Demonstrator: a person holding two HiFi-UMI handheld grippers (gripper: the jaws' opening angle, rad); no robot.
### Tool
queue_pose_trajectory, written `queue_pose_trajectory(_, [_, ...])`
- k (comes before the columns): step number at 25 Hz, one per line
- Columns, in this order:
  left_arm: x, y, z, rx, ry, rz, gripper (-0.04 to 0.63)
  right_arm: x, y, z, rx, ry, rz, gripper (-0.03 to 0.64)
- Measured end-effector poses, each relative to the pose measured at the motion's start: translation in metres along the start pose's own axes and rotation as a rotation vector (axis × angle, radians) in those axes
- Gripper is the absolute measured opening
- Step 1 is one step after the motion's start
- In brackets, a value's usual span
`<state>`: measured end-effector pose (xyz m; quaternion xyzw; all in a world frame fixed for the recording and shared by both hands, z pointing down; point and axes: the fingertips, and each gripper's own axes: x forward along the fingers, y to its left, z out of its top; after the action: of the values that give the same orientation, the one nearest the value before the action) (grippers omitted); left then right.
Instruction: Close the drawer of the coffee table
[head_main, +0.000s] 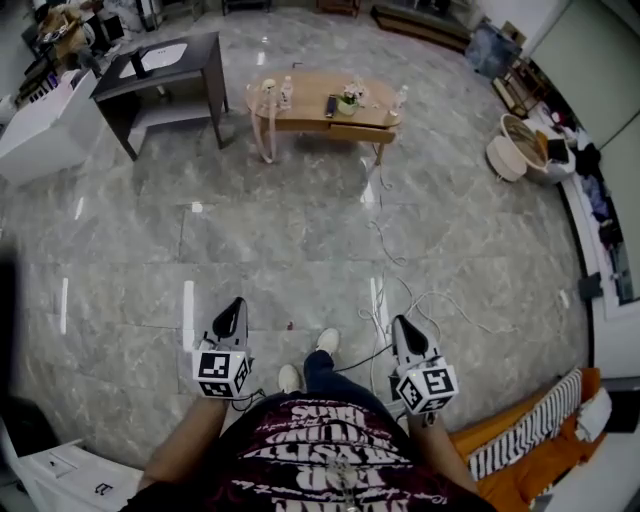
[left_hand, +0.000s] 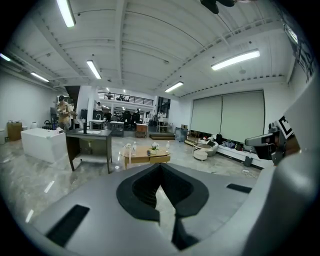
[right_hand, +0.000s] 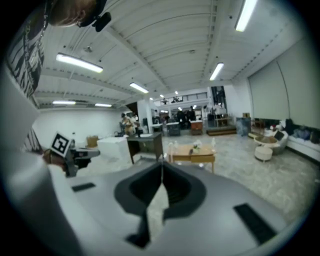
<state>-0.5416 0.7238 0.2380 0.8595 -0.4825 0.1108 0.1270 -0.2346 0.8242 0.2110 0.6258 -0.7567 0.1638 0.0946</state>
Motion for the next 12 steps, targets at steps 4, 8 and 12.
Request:
queue_pose_trajectory(4, [0.008, -0.007, -0.003, 0.011, 0.014, -0.004, 0.023, 0.009, -0.004, -0.009, 0.0, 0.025, 0.023, 0.035])
queue_pose_trajectory(8, [0.028, -0.02, -0.014, 0.001, 0.051, -0.021, 0.023, 0.011, -0.019, -0.021, 0.019, 0.054, 0.021, 0.035])
queue_pose_trajectory(12, [0.055, -0.025, -0.016, 0.002, 0.082, -0.035, 0.023, 0.02, -0.037, -0.023, 0.038, 0.071, 0.006, 0.035])
